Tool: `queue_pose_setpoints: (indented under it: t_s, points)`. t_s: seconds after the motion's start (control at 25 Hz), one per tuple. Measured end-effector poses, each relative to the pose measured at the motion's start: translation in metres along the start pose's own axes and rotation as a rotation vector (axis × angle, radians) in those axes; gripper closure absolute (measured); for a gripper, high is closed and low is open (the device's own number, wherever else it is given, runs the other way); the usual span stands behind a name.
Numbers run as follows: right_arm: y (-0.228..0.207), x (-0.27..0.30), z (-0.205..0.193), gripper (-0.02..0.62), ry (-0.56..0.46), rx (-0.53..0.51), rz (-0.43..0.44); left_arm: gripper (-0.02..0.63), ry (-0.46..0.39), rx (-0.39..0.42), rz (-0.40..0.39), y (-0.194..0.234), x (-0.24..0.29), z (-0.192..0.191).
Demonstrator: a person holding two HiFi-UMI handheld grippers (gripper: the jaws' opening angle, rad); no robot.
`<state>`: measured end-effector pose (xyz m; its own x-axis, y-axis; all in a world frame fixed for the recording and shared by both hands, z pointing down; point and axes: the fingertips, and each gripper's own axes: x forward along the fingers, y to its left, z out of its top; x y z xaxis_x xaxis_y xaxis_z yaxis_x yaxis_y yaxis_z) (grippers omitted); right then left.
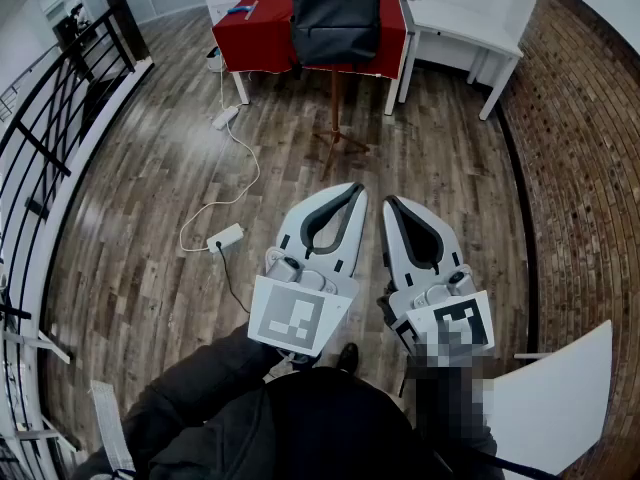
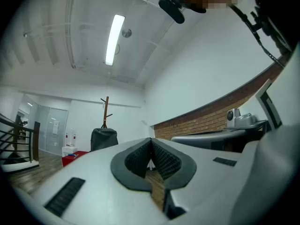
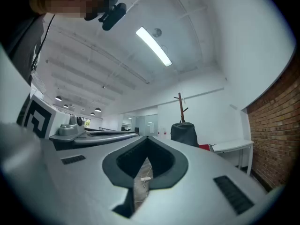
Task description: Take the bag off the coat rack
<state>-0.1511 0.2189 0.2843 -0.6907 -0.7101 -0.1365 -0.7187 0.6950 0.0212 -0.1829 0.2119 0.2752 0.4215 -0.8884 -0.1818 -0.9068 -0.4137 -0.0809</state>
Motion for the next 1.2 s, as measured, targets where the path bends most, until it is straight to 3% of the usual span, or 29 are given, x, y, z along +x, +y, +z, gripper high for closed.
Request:
queue_pose_setpoints:
  t_s: [0.28, 0.64, 0.96, 1.2]
  points:
    - [-0.023, -0.01, -0.001, 0.589, -0.003, 0.014, 0.007, 0.597, 0.012, -0.001, 0.012, -0.018, 0.016, -0.004]
    - [-0.057, -0.011, -0.019, 0.588, 0.003, 0.114, 0.073, 0.597, 0.035, 0.005, 0.088, -0.023, 0.036, -0.022]
    - [-0.066, 0.034, -0.035, 0.588, 0.018, 0.096, 0.143, 0.597, 0.064, -0.017, 0.188, 0.029, 0.054, -0.045]
    - [-0.096, 0.09, -0.051, 0.588, 0.019, 0.076, 0.126, 0.597, 0.057, -0.033, 0.206, 0.082, 0.097, -0.067]
